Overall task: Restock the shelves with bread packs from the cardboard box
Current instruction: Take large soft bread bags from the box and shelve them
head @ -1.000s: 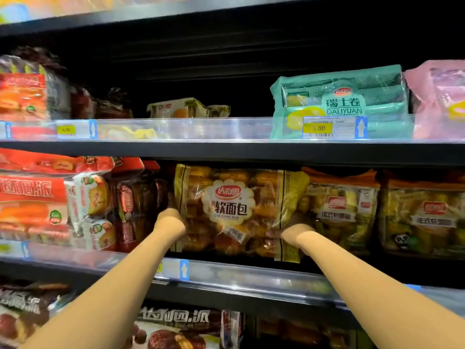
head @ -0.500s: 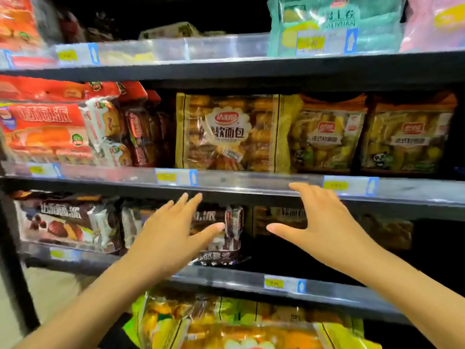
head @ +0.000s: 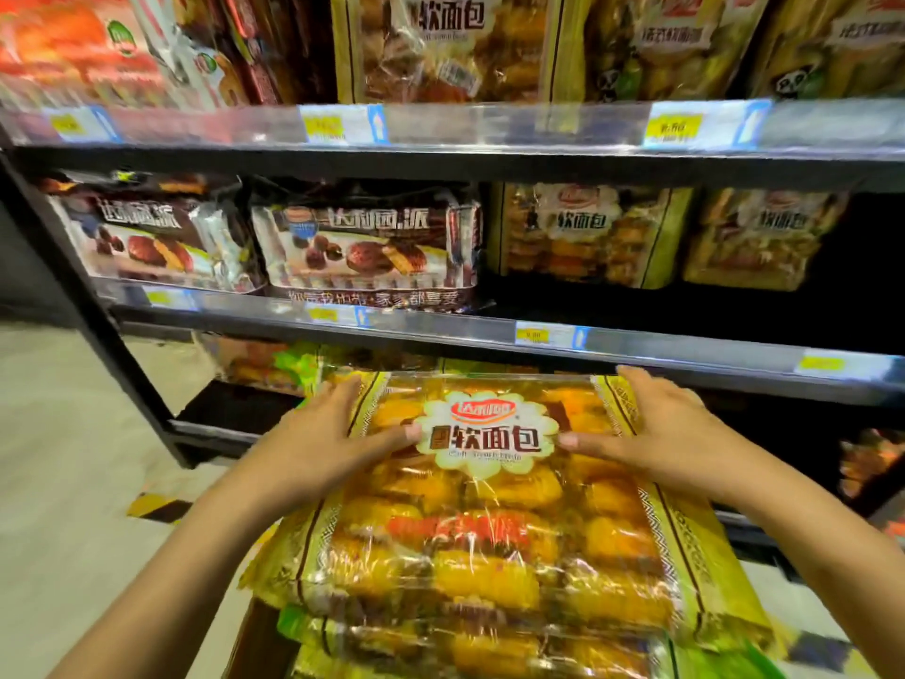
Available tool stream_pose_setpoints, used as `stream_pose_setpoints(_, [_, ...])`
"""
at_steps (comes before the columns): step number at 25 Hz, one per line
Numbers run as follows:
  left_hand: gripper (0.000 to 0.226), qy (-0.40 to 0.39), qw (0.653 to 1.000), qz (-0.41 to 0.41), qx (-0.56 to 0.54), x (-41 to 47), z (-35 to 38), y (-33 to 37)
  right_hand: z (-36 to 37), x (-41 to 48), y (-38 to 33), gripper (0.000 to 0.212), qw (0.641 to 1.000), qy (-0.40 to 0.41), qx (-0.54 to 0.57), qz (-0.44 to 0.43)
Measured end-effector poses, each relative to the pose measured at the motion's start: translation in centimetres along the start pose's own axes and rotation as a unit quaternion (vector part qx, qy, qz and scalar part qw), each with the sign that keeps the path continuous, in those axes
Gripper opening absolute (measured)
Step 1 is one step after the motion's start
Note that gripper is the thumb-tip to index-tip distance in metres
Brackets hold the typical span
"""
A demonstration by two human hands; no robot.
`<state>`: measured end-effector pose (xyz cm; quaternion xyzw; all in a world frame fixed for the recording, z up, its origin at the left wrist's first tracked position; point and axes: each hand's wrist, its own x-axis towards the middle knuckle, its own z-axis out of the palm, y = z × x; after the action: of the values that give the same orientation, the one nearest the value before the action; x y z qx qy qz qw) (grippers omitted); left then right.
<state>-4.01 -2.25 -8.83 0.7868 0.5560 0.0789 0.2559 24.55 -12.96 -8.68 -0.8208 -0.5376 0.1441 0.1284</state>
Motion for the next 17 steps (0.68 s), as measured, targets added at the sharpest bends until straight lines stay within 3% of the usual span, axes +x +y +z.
stream_pose_setpoints(3, [0.12,0.017,0.996,-0.056,-0.065,-0.5,1.1,-0.8,0.7,-0.5,1.4,0.131,0.997,-0.004,0.06,0.057])
stream_pose_setpoints(6, [0.1,-0.035,0.96,-0.085,-0.265,-0.7,1.7,-1.7,1.2,-0.9,2.1,0.131,0.977,-0.039,0.166,0.131])
stream_pose_setpoints(9, [0.081,-0.096,0.911,-0.079,-0.393,-1.6,1.9,-1.8,2.4,-1.1,2.6,0.101,0.948,-0.052,0.295,0.103])
stream_pose_setpoints(13, [0.1,-0.105,0.907,-0.045,-0.405,-2.4,1.8,-1.6,3.4,-1.8,2.7,0.055,0.902,-0.013,0.429,0.044])
stream_pose_setpoints(17, [0.105,-0.07,0.897,-0.014,-0.436,-2.7,1.6,-1.9,3.3,-2.5,2.5,0.078,0.882,0.045,0.47,0.0])
